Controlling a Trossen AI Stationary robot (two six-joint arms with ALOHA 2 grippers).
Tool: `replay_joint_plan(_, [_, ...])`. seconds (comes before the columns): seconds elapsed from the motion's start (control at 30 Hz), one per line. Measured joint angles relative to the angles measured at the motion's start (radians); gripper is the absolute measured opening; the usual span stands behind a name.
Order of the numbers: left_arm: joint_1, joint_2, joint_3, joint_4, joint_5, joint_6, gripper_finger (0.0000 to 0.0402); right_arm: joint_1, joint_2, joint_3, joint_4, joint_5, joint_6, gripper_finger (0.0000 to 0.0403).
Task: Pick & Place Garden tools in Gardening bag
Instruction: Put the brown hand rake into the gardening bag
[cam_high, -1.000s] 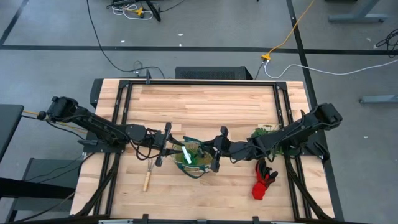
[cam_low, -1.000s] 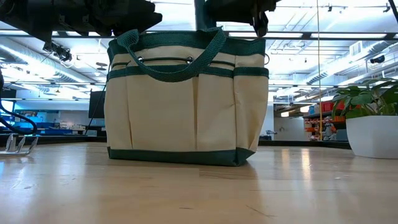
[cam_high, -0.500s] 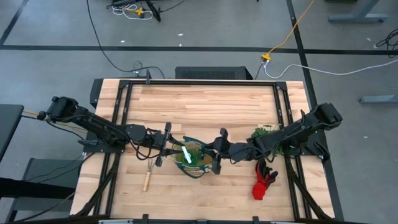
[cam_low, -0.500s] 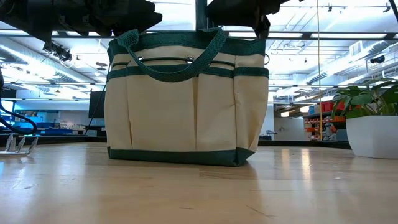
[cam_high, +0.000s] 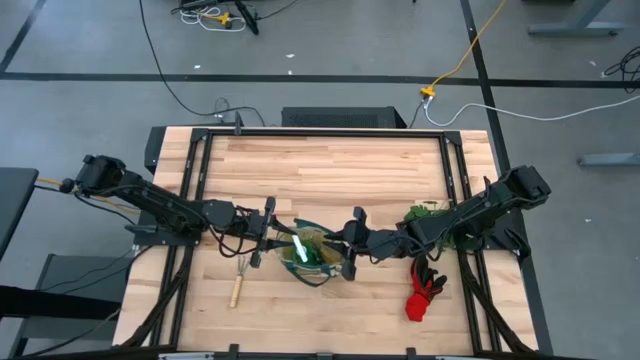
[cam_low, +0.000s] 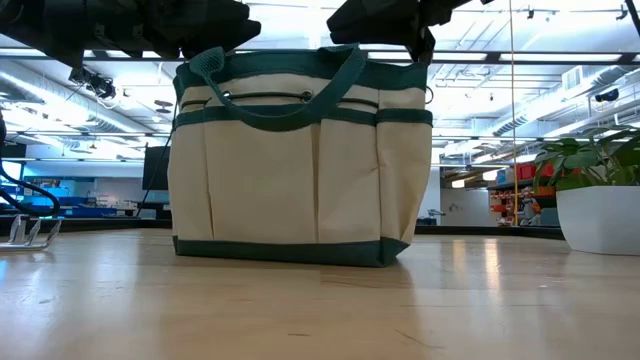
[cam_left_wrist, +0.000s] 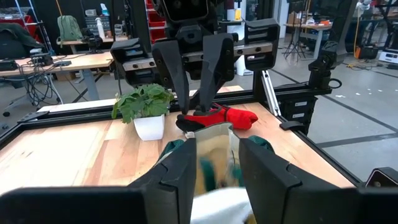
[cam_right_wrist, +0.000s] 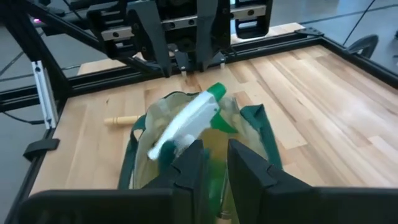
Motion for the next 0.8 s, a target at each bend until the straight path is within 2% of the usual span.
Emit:
replay_joint_plan(0.57, [0.000, 0.000, 0.000, 0.000, 0.000, -0.007, 0.0126, -0.041, 0.000, 0.000, 0.020, 0.022, -0.063, 0.0071])
replay_joint_plan(0.8, [0.000, 0.000, 0.000, 0.000, -0.094, -0.061, 0.0126, -0.043, 0.000, 0.000, 0.018, 0.022, -0.085, 0.0071])
